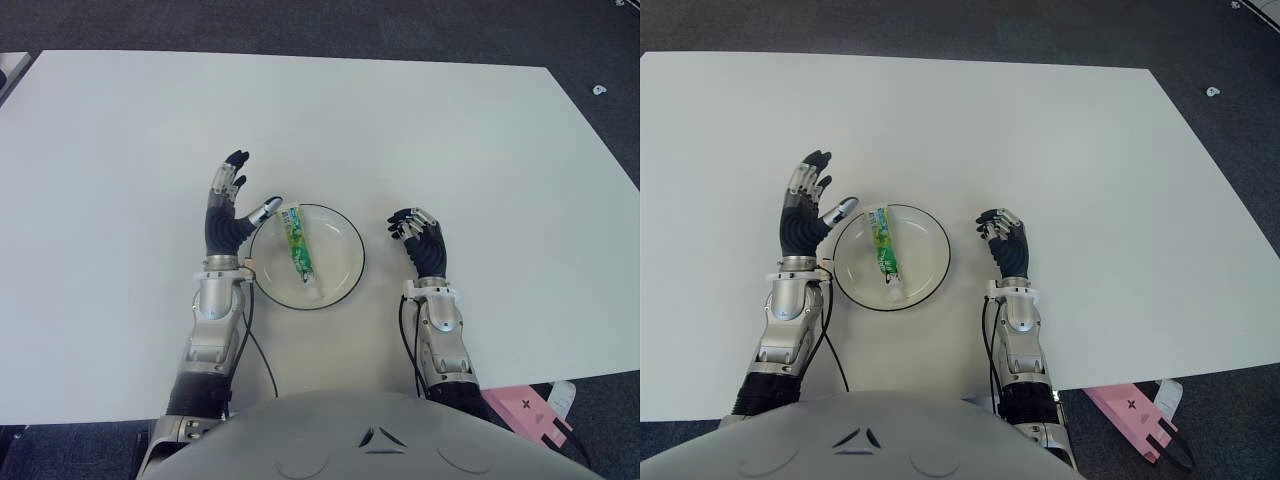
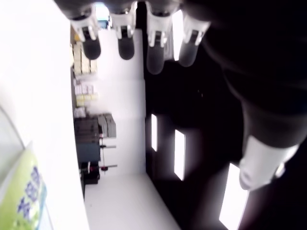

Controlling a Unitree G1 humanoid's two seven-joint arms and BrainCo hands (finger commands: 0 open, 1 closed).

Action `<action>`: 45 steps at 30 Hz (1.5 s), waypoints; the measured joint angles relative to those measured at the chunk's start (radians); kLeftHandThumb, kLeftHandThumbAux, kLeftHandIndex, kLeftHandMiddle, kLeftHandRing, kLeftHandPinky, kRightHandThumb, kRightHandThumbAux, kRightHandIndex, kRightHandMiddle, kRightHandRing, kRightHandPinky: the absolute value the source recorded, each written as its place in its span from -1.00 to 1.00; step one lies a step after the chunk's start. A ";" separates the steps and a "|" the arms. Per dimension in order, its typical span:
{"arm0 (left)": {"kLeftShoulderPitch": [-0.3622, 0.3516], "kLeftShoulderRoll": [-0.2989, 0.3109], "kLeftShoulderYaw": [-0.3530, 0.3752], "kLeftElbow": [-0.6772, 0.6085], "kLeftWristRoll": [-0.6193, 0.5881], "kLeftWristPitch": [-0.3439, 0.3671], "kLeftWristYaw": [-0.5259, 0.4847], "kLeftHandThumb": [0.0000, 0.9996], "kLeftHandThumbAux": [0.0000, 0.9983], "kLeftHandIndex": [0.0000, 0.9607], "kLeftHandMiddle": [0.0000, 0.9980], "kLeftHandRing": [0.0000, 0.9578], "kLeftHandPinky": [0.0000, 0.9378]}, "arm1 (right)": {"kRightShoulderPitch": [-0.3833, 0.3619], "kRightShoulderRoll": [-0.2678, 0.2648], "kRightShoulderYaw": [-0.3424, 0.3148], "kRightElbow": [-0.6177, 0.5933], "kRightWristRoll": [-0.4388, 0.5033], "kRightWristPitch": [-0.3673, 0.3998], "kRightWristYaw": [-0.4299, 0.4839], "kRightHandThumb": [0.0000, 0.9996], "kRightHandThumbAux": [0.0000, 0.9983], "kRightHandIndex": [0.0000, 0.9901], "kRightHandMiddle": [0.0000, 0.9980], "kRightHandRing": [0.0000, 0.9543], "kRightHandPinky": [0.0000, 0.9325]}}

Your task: Put the toothpaste on the table into the plate.

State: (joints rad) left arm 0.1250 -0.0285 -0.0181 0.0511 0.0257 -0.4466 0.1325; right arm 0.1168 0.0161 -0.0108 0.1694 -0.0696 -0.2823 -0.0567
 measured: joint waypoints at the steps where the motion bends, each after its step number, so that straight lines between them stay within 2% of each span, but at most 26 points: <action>1: 0.000 -0.010 0.007 0.000 -0.011 -0.001 0.002 -0.84 0.56 -0.59 -0.61 -0.72 -0.69 | -0.001 0.000 -0.001 0.001 0.000 0.000 0.000 0.41 0.46 -0.13 0.01 0.07 0.09; 6: 0.005 -0.034 0.041 0.008 -0.028 -0.011 0.023 -0.81 0.74 -0.52 -0.53 -0.63 -0.58 | -0.007 -0.001 -0.002 0.011 0.000 -0.001 0.000 0.41 0.46 -0.13 0.01 0.07 0.10; 13: 0.006 -0.039 0.079 0.035 -0.014 -0.013 0.105 -0.89 0.97 -0.41 -0.41 -0.49 -0.43 | -0.014 -0.002 -0.005 0.024 0.002 -0.011 0.004 0.42 0.46 -0.13 0.01 0.07 0.10; 25: 0.006 -0.043 0.121 0.093 -0.058 -0.030 0.171 -0.62 1.00 -0.17 -0.24 -0.35 -0.37 | -0.017 -0.003 -0.010 0.030 0.005 -0.018 0.016 0.41 0.46 -0.13 0.01 0.06 0.09; 35: 0.023 -0.042 0.119 0.095 -0.122 -0.006 0.165 -0.56 1.00 -0.02 -0.11 -0.20 -0.19 | -0.021 -0.002 -0.010 0.029 0.006 -0.018 0.018 0.41 0.46 -0.13 0.01 0.06 0.08; 36: 0.029 -0.042 0.118 0.095 -0.126 -0.002 0.156 -0.21 0.80 -0.05 -0.10 -0.16 -0.14 | -0.021 -0.002 -0.010 0.029 0.006 -0.018 0.018 0.41 0.46 -0.13 0.01 0.06 0.08; 39: 0.050 -0.040 0.114 0.094 -0.146 0.017 0.113 0.21 0.56 -0.09 -0.07 -0.09 -0.06 | -0.023 -0.002 -0.011 0.031 0.006 -0.018 0.018 0.41 0.46 -0.13 0.01 0.06 0.09; 42: 0.072 -0.037 0.111 0.081 -0.167 0.040 0.057 0.35 0.48 -0.10 -0.04 -0.03 0.00 | -0.025 -0.002 -0.012 0.037 0.011 -0.020 0.018 0.42 0.46 -0.13 0.01 0.06 0.10; 45: 0.090 -0.036 0.111 0.054 -0.183 0.085 0.023 0.40 0.46 -0.10 -0.02 0.02 0.03 | -0.030 -0.002 -0.012 0.046 0.016 -0.024 0.018 0.42 0.46 -0.13 0.02 0.07 0.11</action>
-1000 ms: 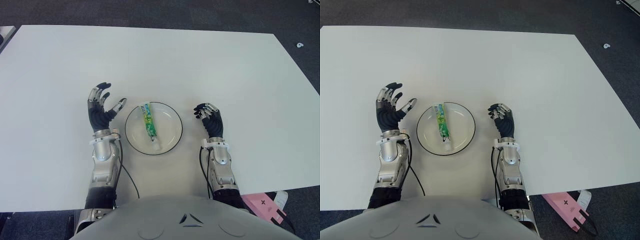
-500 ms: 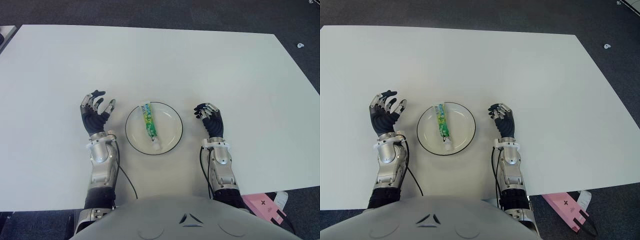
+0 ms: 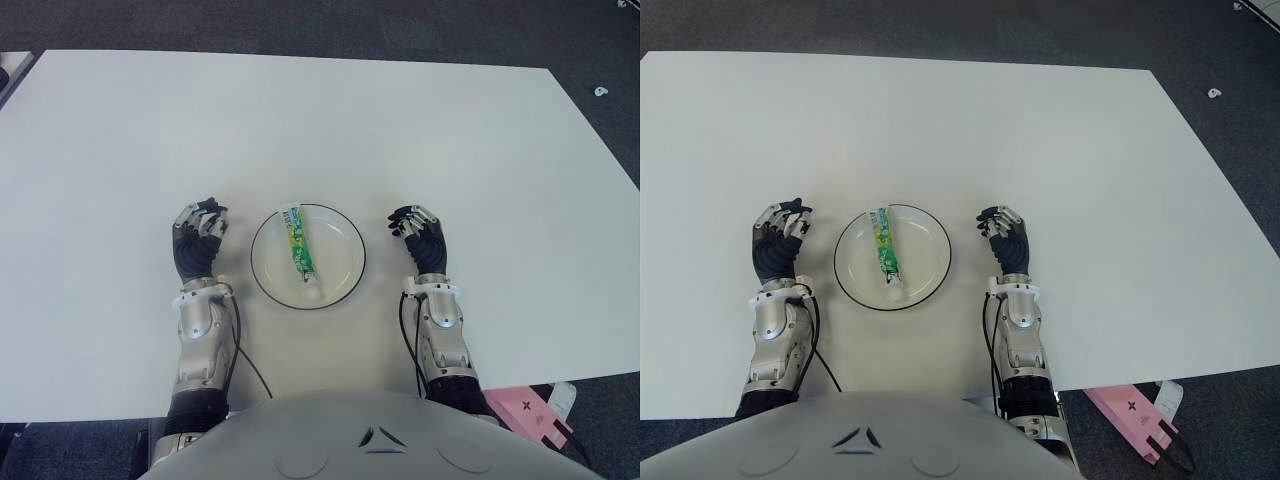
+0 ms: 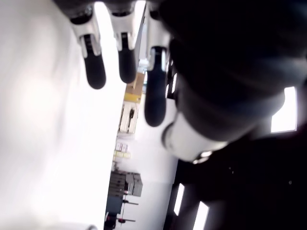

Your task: Put the toothpaste on the table into the plate.

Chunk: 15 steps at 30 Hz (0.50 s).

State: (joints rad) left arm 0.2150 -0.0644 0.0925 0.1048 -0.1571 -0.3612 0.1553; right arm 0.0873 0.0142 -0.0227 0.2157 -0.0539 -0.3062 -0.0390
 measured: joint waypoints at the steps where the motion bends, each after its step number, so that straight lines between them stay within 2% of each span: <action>1: 0.007 0.001 0.000 -0.011 -0.002 0.020 -0.010 0.40 0.45 -0.10 0.01 0.04 0.04 | -0.002 0.000 0.000 0.003 0.001 -0.002 0.000 0.42 0.46 -0.13 0.02 0.07 0.11; 8: 0.054 0.027 -0.022 -0.080 0.003 0.106 -0.077 0.41 0.44 -0.10 0.10 0.12 0.13 | -0.009 0.000 0.001 0.013 0.001 -0.007 -0.002 0.42 0.46 -0.13 0.02 0.08 0.11; 15: 0.072 0.052 -0.034 -0.107 0.002 0.137 -0.134 0.41 0.44 -0.10 0.14 0.17 0.20 | -0.010 0.001 0.003 0.010 0.000 -0.007 -0.007 0.41 0.46 -0.13 0.02 0.08 0.11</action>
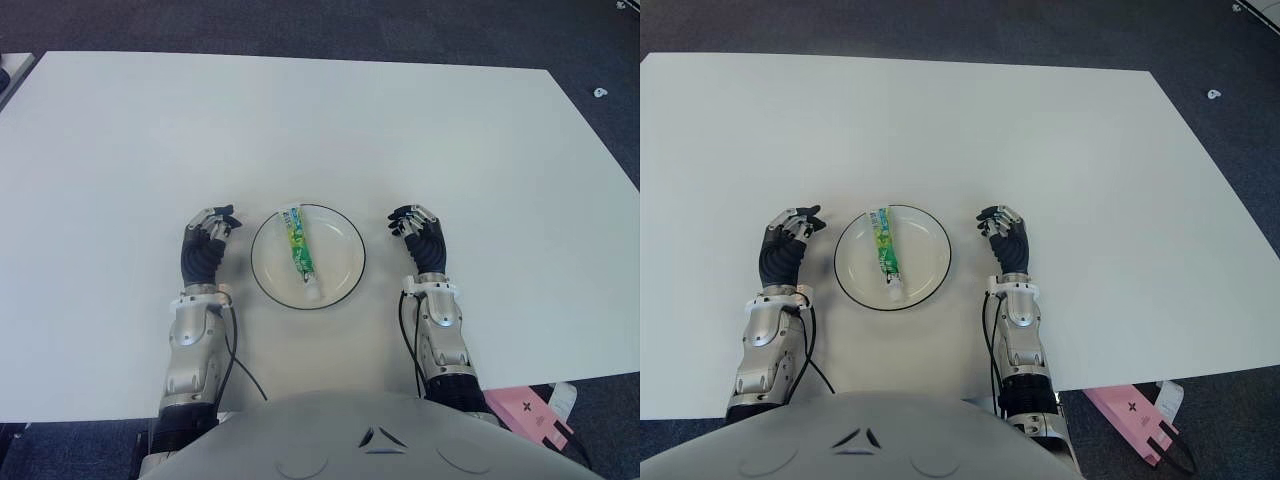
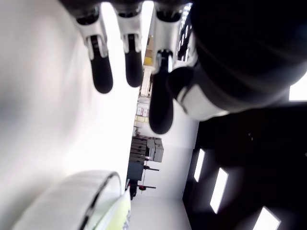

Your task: Put the toothpaste on the table into the plate.

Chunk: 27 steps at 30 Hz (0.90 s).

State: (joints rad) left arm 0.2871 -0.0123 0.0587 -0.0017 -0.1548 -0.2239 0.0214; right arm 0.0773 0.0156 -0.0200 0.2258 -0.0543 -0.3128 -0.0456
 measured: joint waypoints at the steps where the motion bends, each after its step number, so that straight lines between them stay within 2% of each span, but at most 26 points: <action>1: 0.002 0.002 -0.001 -0.001 0.001 0.000 -0.009 0.41 0.44 -0.10 0.15 0.18 0.21 | 0.000 0.001 0.001 0.000 -0.001 0.000 -0.001 0.41 0.46 -0.13 0.02 0.08 0.11; 14: 0.013 0.022 -0.017 0.000 0.050 -0.006 -0.033 0.42 0.43 -0.10 0.16 0.19 0.20 | 0.002 0.007 0.009 0.000 -0.015 0.018 -0.015 0.41 0.46 -0.13 0.02 0.07 0.11; 27: 0.016 0.055 -0.040 0.007 0.140 -0.006 -0.033 0.41 0.44 -0.10 0.16 0.18 0.18 | -0.005 0.006 0.014 0.024 -0.015 -0.010 -0.009 0.42 0.47 -0.13 0.03 0.10 0.16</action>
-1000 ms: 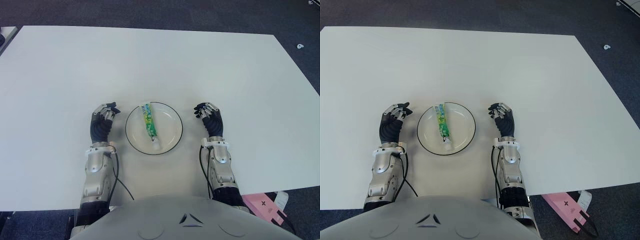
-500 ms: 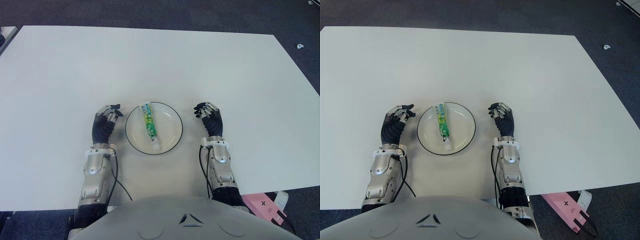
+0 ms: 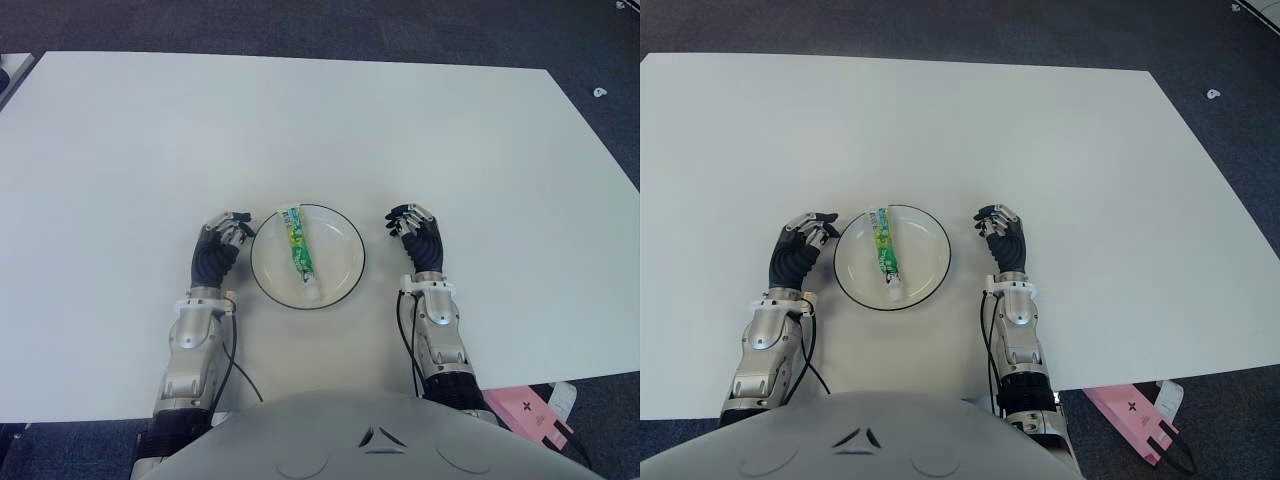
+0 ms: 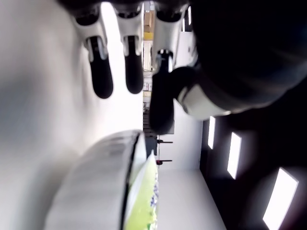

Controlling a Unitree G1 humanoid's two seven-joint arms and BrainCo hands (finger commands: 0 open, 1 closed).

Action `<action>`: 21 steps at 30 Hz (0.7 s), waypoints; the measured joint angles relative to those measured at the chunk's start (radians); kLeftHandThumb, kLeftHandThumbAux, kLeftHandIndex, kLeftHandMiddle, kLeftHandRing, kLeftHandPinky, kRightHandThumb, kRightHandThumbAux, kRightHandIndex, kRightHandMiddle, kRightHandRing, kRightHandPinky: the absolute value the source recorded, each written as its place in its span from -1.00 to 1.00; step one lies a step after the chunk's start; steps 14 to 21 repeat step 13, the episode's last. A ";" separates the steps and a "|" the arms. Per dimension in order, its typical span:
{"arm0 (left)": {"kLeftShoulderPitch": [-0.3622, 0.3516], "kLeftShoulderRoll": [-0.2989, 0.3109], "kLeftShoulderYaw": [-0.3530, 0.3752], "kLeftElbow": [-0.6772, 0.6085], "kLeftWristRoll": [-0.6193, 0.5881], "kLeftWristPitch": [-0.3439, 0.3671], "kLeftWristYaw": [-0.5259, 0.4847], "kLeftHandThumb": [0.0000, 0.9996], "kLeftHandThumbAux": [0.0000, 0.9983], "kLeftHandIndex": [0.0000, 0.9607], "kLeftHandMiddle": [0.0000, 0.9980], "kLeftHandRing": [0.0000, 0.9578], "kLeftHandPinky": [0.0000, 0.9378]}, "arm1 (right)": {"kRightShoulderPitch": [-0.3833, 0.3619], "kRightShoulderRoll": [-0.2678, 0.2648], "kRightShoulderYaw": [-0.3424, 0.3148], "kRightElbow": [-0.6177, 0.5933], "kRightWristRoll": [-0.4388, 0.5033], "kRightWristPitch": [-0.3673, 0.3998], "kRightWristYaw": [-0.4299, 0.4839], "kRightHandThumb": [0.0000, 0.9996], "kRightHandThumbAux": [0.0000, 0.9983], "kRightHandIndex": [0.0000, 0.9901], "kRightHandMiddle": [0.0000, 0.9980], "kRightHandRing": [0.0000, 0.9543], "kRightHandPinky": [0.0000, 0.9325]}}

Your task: Put the toothpaste on the table into the plate.

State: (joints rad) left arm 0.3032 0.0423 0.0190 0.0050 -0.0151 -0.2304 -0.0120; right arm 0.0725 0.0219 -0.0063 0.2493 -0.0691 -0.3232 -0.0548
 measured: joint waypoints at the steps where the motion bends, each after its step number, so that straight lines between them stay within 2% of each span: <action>1: 0.000 0.001 0.000 0.001 0.005 0.000 0.000 0.41 0.44 -0.10 0.16 0.18 0.18 | 0.000 -0.001 0.000 0.001 0.000 -0.002 0.000 0.42 0.47 -0.13 0.03 0.10 0.17; 21: -0.006 0.001 0.012 0.032 0.020 -0.029 0.000 0.41 0.44 -0.10 0.17 0.18 0.15 | -0.002 -0.010 0.003 0.003 -0.006 -0.004 0.001 0.41 0.47 -0.14 0.01 0.11 0.16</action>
